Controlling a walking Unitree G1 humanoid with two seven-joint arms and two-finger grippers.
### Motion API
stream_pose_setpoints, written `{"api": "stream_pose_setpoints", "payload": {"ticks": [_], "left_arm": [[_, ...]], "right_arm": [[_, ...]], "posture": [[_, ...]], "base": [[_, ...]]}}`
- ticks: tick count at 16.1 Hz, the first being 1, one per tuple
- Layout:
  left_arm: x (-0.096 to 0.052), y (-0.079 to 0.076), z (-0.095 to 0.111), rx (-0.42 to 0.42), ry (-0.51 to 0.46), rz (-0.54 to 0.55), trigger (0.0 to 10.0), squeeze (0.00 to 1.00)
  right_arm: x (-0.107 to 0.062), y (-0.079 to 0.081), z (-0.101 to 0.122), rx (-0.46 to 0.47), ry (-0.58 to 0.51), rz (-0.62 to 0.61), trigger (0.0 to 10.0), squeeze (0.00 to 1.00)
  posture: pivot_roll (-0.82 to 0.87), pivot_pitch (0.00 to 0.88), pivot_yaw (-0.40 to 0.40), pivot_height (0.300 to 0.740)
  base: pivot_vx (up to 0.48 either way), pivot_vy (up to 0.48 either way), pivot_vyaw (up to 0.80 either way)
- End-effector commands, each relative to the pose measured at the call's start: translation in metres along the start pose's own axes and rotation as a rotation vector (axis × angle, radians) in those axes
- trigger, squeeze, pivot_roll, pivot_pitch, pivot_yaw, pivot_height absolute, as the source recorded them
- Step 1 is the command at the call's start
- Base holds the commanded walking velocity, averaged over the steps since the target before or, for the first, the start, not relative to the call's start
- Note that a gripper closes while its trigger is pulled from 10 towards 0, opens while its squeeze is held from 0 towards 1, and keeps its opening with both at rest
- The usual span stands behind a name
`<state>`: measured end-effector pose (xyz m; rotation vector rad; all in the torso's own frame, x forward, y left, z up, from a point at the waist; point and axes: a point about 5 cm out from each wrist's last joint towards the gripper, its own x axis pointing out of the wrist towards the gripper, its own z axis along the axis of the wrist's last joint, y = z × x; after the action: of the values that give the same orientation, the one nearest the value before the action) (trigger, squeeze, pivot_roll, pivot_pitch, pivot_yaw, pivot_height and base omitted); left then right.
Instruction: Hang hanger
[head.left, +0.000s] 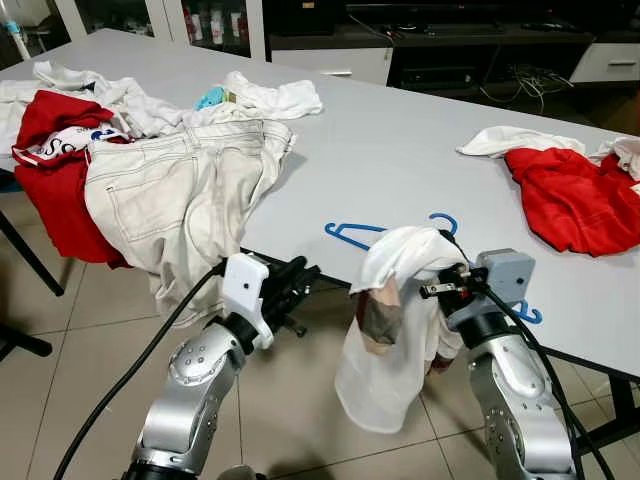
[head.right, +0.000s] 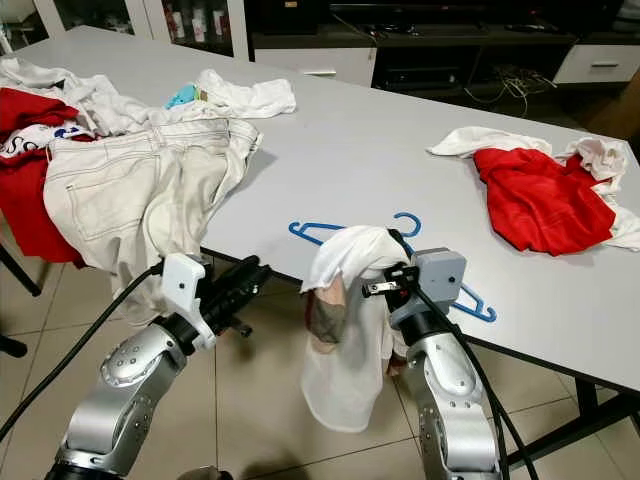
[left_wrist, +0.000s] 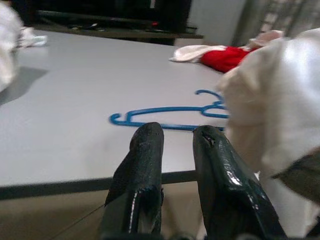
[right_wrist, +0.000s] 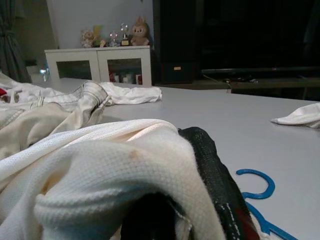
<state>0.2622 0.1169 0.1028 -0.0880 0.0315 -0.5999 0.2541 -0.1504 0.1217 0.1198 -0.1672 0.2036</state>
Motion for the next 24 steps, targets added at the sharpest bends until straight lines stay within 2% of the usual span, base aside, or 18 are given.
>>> {"api": "stream_pose_setpoints", "payload": {"ticks": [1, 4, 7, 12, 15, 20, 24], "left_arm": [[-0.003, 0.004, -0.005, -0.005, 0.015, 0.036, 10.0, 0.0], [-0.007, 0.009, -0.014, -0.02, 0.044, 0.096, 10.0, 0.0], [-0.015, 0.008, -0.03, -0.002, 0.126, 0.071, 10.0, 0.0], [-0.018, 0.01, -0.035, 0.014, 0.145, 0.069, 10.0, 0.0], [-0.019, 0.011, -0.035, 0.02, 0.134, 0.072, 10.0, 0.0], [-0.013, 0.012, -0.022, 0.032, 0.019, 0.122, 10.0, 0.0], [-0.01, 0.012, -0.02, 0.041, 0.002, 0.128, 10.0, 0.0]], "right_arm": [[-0.002, -0.001, 0.005, -0.015, -0.035, -0.013, 10.0, 0.0], [-0.007, 0.001, 0.001, -0.023, -0.034, 0.008, 10.0, 0.0], [-0.022, -0.004, -0.002, -0.075, -0.02, 0.033, 10.0, 0.0], [-0.042, -0.004, -0.008, -0.068, 0.009, 0.082, 10.0, 0.0], [-0.038, -0.002, -0.005, -0.073, -0.007, 0.086, 10.0, 0.0], [-0.021, 0.004, 0.002, -0.055, -0.053, 0.104, 10.0, 0.0], [-0.014, 0.004, 0.004, -0.051, -0.065, 0.12, 10.0, 0.0]], "posture": [[-0.04, 0.0, -0.01, 0.74], [-0.04, 0.0, -0.01, 0.74], [-0.05, 0.0, -0.005, 0.74], [-0.05, 0.0, 0.006, 0.74], [-0.06, 0.0, 0.01, 0.74], [-0.05, 0.0, 0.004, 0.74], [-0.04, 0.0, -0.001, 0.74]], "base": [[0.0, 0.0, 0.0], [0.0, 0.0, 0.0], [0.0, 0.0, 0.0], [0.0, 0.0, 0.0], [0.0, 0.0, 0.0], [0.0, 0.0, 0.0], [0.0, 0.0, 0.0]]}}
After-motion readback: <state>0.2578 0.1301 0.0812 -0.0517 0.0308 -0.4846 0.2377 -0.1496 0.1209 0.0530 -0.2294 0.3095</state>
